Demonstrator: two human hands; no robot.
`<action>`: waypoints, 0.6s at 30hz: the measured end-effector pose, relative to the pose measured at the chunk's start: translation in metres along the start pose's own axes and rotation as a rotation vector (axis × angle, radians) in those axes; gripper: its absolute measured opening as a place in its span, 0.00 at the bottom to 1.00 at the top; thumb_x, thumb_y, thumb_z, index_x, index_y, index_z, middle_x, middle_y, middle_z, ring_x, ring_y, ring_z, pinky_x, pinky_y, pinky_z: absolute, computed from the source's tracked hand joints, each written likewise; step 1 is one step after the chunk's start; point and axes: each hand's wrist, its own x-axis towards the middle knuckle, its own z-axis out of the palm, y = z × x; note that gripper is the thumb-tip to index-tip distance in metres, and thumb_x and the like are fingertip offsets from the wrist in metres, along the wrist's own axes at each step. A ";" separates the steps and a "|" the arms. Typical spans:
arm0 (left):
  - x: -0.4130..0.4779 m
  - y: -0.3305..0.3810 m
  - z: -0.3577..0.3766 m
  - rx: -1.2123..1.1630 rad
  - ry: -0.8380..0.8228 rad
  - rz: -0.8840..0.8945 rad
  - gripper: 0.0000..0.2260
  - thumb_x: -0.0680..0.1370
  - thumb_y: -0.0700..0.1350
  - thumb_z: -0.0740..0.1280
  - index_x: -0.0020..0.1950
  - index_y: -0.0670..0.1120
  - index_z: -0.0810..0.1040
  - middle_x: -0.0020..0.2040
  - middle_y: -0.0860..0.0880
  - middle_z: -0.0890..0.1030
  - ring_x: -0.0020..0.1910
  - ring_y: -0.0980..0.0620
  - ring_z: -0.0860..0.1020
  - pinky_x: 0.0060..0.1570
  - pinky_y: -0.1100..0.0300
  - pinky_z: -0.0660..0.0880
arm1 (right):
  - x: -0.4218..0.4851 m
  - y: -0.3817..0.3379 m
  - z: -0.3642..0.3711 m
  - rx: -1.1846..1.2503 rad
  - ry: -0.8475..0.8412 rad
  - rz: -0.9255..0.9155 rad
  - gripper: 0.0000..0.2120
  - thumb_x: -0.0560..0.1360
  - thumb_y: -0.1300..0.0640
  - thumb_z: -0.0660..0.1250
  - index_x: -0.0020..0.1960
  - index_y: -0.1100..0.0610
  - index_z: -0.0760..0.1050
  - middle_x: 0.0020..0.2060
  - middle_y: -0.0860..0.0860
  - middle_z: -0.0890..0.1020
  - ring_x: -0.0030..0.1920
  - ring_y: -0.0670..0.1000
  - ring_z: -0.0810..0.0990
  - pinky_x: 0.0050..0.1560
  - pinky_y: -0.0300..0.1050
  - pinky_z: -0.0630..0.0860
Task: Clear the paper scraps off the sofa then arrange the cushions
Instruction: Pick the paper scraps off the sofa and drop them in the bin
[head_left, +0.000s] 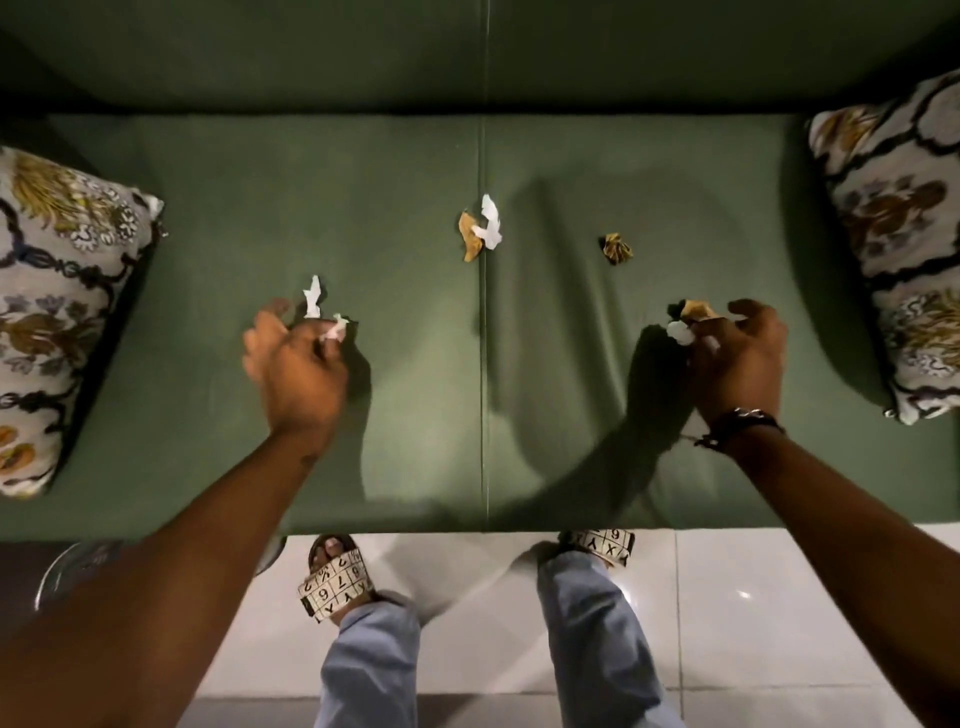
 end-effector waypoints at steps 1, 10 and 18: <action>0.011 -0.004 0.001 0.004 -0.003 -0.028 0.06 0.74 0.38 0.68 0.48 0.42 0.83 0.65 0.36 0.74 0.63 0.34 0.71 0.61 0.47 0.68 | 0.008 0.002 0.001 -0.015 -0.029 -0.005 0.09 0.76 0.61 0.66 0.54 0.56 0.81 0.65 0.60 0.72 0.63 0.64 0.70 0.63 0.58 0.71; 0.048 0.001 0.029 -0.271 -0.042 -0.204 0.04 0.72 0.32 0.68 0.41 0.38 0.81 0.46 0.36 0.84 0.44 0.42 0.81 0.42 0.64 0.68 | 0.034 -0.012 0.020 0.087 -0.072 0.101 0.10 0.77 0.64 0.62 0.52 0.59 0.81 0.54 0.61 0.80 0.53 0.62 0.79 0.54 0.51 0.75; 0.002 0.024 0.038 -0.571 -0.118 -0.204 0.07 0.73 0.36 0.73 0.37 0.44 0.79 0.37 0.39 0.82 0.36 0.48 0.77 0.43 0.56 0.73 | 0.071 -0.087 0.032 0.315 -0.258 0.090 0.31 0.74 0.65 0.65 0.74 0.53 0.60 0.43 0.50 0.82 0.46 0.51 0.81 0.49 0.40 0.76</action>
